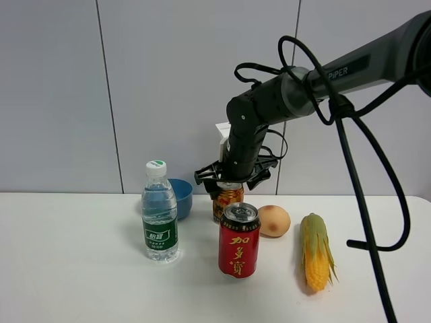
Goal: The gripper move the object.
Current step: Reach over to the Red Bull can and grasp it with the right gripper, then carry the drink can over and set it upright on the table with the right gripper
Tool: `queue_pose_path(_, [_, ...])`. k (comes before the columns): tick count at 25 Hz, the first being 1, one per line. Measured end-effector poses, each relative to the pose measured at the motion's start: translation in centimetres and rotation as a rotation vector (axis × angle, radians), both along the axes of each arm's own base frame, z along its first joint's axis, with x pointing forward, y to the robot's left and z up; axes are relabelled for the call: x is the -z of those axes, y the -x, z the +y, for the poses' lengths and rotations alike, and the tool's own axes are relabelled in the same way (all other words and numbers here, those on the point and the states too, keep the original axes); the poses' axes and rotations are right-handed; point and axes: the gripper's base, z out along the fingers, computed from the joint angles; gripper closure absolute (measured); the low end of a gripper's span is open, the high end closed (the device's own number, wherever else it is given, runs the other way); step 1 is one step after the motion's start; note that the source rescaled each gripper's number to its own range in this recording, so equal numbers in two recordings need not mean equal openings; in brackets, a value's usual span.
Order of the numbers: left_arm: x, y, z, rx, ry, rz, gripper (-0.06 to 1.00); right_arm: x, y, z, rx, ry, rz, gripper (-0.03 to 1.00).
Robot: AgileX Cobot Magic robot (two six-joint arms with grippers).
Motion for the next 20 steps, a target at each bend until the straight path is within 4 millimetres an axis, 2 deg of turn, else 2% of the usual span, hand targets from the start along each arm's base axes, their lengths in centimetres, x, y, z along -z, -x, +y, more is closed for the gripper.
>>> queue_pose_path(4, [0.0,0.0,0.0,0.0,0.0,0.0,-0.06,0.0,0.0,0.0,-0.001,-0.004,-0.002,0.84])
queue_pose_path(6, [0.0,0.0,0.0,0.0,0.0,0.0,-0.06,0.0,0.0,0.0,-0.001,-0.004,-0.002,0.9])
queue_pose_path(11, [0.0,0.0,0.0,0.0,0.001,0.0,-0.06,0.0,0.0,0.0,-0.001,-0.004,-0.002,0.93])
queue_pose_path(17, [0.0,0.0,0.0,-0.001,0.0,0.0,-0.06,1.4,-0.1,0.1,0.001,0.003,0.02,0.95])
queue_pose_path(20, [0.0,0.0,0.0,0.0,-0.001,0.0,-0.06,1.4,-0.1,0.1,0.002,0.002,0.021,0.96])
